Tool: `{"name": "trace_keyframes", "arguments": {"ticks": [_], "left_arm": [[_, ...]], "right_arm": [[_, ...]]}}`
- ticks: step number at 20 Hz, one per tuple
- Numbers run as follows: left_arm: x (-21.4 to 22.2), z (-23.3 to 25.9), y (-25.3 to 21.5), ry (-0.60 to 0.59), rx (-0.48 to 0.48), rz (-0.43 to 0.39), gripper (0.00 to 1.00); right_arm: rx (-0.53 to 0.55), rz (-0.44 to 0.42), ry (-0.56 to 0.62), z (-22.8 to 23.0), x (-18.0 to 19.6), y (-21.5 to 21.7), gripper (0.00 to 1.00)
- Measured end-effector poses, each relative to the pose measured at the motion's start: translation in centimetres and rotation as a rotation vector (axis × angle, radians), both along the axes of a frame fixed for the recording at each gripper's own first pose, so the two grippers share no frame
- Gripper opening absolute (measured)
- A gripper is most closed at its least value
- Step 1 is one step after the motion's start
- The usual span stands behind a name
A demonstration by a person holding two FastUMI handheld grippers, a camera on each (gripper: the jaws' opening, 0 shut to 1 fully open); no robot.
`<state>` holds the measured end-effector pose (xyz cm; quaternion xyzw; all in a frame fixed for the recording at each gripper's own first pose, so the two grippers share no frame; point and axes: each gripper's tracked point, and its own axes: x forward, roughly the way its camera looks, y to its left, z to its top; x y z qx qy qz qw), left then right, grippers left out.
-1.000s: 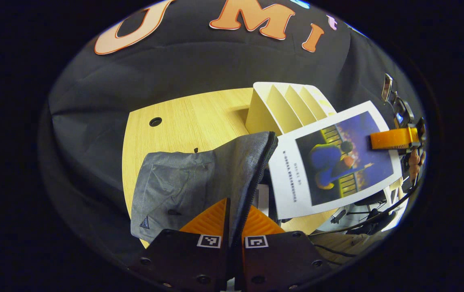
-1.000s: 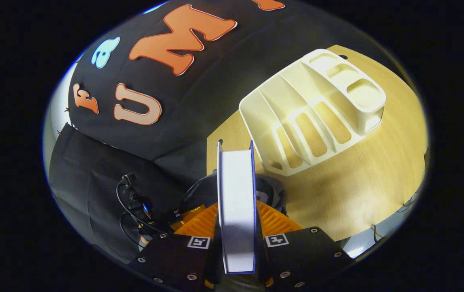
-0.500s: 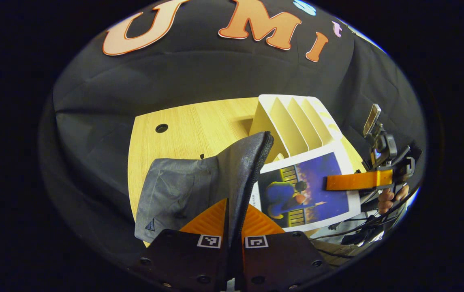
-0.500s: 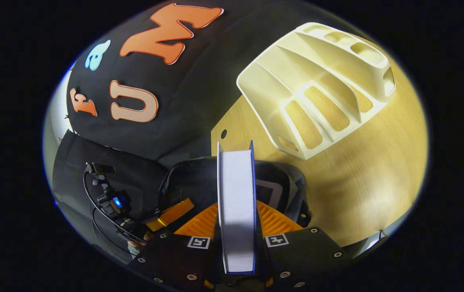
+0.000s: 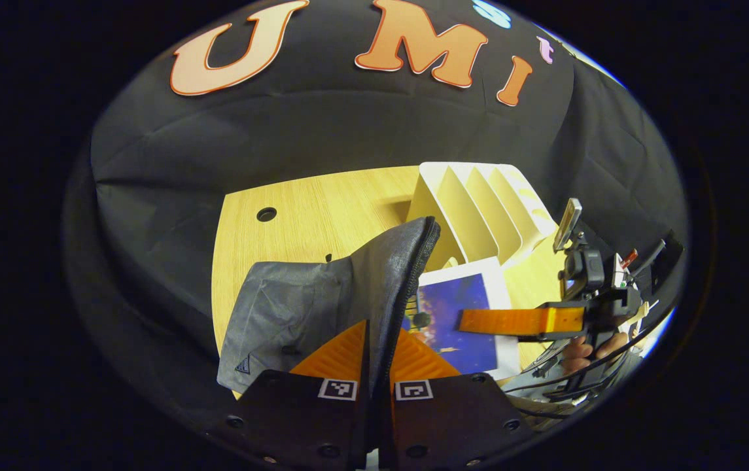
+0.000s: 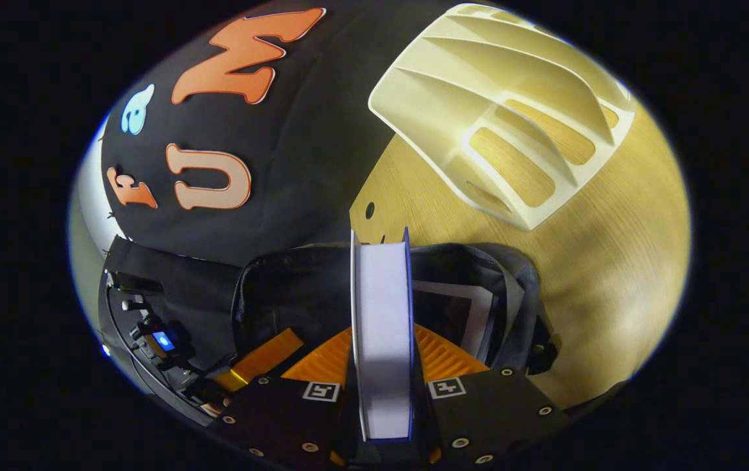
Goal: Open the schoolbag, grab two books from the bookshelf and put them into the schoolbag.
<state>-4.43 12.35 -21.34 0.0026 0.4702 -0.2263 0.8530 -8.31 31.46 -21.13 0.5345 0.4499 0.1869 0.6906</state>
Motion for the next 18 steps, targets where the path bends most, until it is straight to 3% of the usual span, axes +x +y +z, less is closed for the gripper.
{"name": "trace_keyframes", "arguments": {"ticks": [10, 11, 12, 14, 16, 17, 18], "left_arm": [[0.4, 0.5, -1.3, -0.028, -0.031, -0.017, 0.07], [0.3, 0.5, -1.4, -0.025, -0.034, -0.019, 0.07], [0.3, 0.3, -1.3, -0.023, -0.037, -0.016, 0.07], [0.2, 0.2, -1.3, -0.015, -0.048, -0.013, 0.07], [0.1, -0.1, -1.1, -0.010, -0.046, -0.014, 0.07], [0.0, -0.3, -1.2, -0.008, -0.044, -0.017, 0.07], [-0.1, -0.4, -1.4, -0.010, -0.046, -0.025, 0.07]], "right_arm": [[0.068, -0.059, 0.049, -2.1, 1.7, 5.0, 0.35], [0.067, -0.061, 0.053, -2.5, 1.8, 5.5, 0.24], [0.072, -0.051, 0.065, -2.7, 1.7, 6.0, 0.34], [0.070, -0.011, 0.112, -3.2, 0.9, 6.5, 0.36], [0.003, 0.081, 0.185, -4.6, -1.0, 6.5, 0.45], [0.002, 0.137, 0.208, -4.6, -2.0, 6.3, 0.54], [-0.008, 0.180, 0.227, -4.2, -2.8, 6.0, 0.56]]}}
